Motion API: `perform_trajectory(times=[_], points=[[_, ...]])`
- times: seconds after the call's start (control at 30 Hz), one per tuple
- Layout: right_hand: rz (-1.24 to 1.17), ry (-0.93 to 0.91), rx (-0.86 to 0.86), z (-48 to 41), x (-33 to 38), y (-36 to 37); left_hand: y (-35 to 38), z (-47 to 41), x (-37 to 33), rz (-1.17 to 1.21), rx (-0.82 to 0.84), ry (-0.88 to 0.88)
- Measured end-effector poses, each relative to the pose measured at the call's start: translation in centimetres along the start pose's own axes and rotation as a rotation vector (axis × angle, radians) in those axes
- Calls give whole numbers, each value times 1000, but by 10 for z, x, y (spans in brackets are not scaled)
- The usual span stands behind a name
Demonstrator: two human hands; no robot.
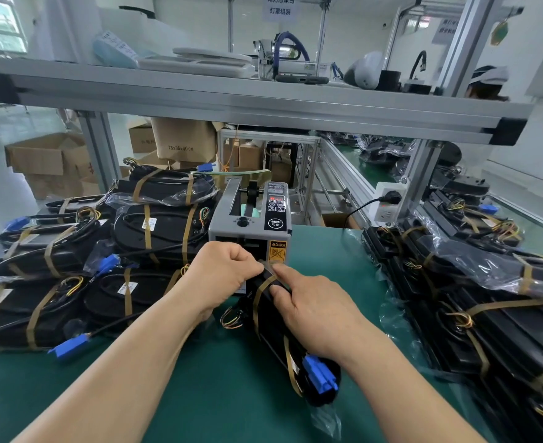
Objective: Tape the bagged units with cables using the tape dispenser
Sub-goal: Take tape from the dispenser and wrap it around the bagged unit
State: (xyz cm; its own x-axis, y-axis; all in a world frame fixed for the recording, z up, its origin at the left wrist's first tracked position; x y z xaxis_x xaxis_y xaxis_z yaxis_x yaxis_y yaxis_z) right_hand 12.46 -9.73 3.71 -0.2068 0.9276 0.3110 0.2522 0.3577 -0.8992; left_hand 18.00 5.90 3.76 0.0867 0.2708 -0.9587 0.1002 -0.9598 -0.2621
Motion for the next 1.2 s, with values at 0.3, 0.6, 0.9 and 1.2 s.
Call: perform_trajectory(times=[0.3, 0.6, 0.9, 1.2], points=[[-6, 9, 3, 0, 2, -1, -7, 1, -4, 61, -28, 45], [6, 4, 6, 1, 2, -2, -6, -1, -2, 20, 115, 15], [-3, 20, 12, 0, 2, -1, -5, -7, 1, -42, 87, 63], [-1, 14, 2, 0, 1, 0, -5, -7, 1, -75, 53, 99]])
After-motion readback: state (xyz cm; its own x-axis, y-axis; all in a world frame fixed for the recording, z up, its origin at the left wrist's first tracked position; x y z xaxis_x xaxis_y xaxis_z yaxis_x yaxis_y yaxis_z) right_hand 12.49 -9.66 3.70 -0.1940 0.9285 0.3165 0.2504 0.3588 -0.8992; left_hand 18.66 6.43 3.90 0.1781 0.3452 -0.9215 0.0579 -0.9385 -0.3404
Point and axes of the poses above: each hand's wrist, its own z-axis away from the middle knuckle, its own y-axis out of the palm, x = y × z, the point moved 2 cm from there along -z, towards the middle knuckle, and after that the axes turned 11 degrees about -x, right-handed, at the moved point
